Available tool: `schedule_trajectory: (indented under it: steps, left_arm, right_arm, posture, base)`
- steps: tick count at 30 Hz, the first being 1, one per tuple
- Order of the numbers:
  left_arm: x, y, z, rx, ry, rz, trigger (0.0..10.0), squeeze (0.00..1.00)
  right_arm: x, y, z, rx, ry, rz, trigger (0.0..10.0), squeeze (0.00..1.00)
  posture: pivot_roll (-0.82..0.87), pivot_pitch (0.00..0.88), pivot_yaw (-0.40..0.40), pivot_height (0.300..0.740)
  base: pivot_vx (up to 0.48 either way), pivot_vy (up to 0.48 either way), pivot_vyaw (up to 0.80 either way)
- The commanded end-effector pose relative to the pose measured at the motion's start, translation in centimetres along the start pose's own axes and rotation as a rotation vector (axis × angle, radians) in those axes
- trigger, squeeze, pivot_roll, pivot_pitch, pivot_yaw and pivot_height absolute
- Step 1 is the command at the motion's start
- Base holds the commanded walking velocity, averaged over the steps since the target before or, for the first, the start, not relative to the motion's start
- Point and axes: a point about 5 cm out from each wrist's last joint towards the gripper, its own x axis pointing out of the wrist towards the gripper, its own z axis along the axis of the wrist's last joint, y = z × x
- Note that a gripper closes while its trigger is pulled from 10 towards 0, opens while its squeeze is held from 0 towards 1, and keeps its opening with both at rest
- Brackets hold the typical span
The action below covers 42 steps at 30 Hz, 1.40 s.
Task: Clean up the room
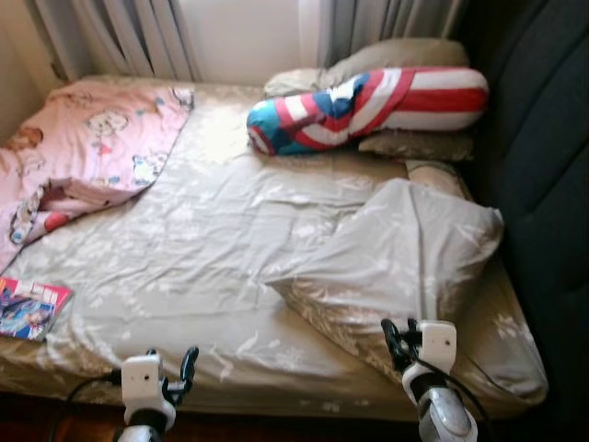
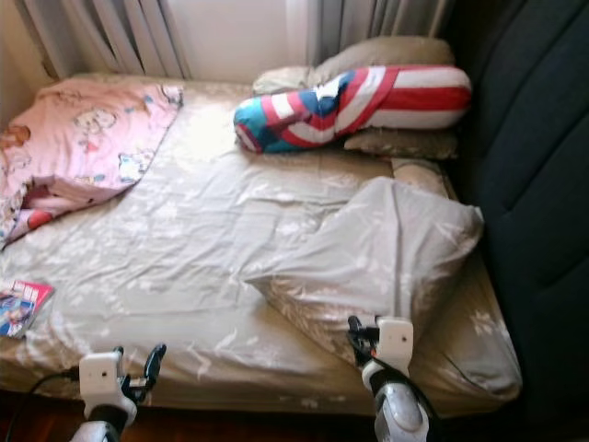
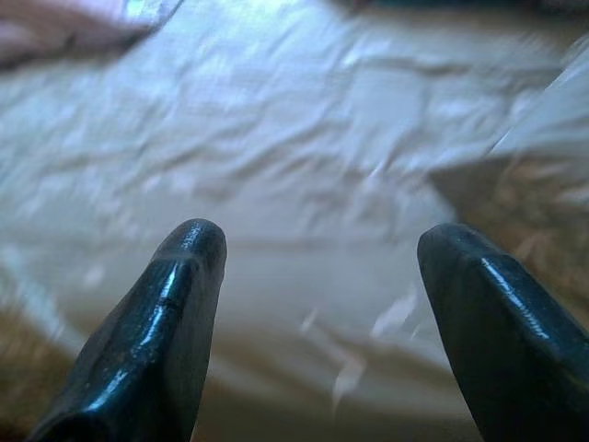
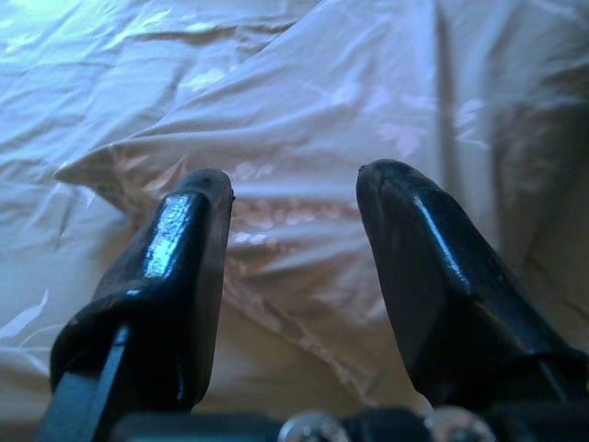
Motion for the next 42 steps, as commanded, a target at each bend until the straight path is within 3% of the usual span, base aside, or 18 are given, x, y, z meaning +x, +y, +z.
schedule_trajectory:
  steps: [1, 11, 16, 22, 31, 42]
  left_arm:
    - [0.0, -0.7, 0.2, 0.002, -0.009, -0.019, 10.0, 0.0]
    - [0.0, -1.6, 2.9, 0.027, -0.094, -0.057, 10.0, 0.0]
    - [0.0, -1.6, 3.7, 0.025, -0.105, -0.049, 10.0, 0.0]
    - [0.1, -1.9, 4.7, 0.026, -0.085, -0.048, 10.0, 0.0]
    - [0.3, -2.3, 5.5, 0.022, -0.086, -0.05, 10.0, 0.0]
    - [0.1, -2.3, 5.5, 0.018, -0.073, -0.044, 10.0, 0.0]
  right_arm:
    - [0.2, -0.1, 0.3, -0.004, -0.018, -0.009, 10.0, 0.0]
    - [-0.1, -0.3, 0.5, -0.002, -0.026, -0.054, 10.0, 0.0]
    - [-0.2, -2.0, 0.6, 0.006, -0.012, -0.107, 10.0, 0.0]
    - [0.0, -2.5, 0.9, 0.006, -0.003, -0.128, 10.0, 0.0]
    - [0.6, -1.2, 0.7, 0.021, 0.025, -0.089, 10.0, 0.0]
    - [0.6, -1.4, 0.3, 0.011, 0.069, -0.084, 10.0, 0.0]
  posture:
    - [0.0, 0.051, -0.069, 0.74]
    - [0.01, 0.035, -0.065, 0.74]
    - [0.0, 0.038, -0.064, 0.74]
    - [-0.01, 0.07, -0.059, 0.74]
    - [0.0, 0.078, -0.062, 0.74]
    - [0.0, 0.085, -0.07, 0.74]
  base:
    - [0.0, 0.0, 0.0]
    - [0.0, 0.0, 0.0]
    - [0.0, 0.0, 0.0]
    - [0.04, 0.0, 0.0]
    - [0.269, 0.0, 0.0]
    - [0.333, 0.0, 0.0]
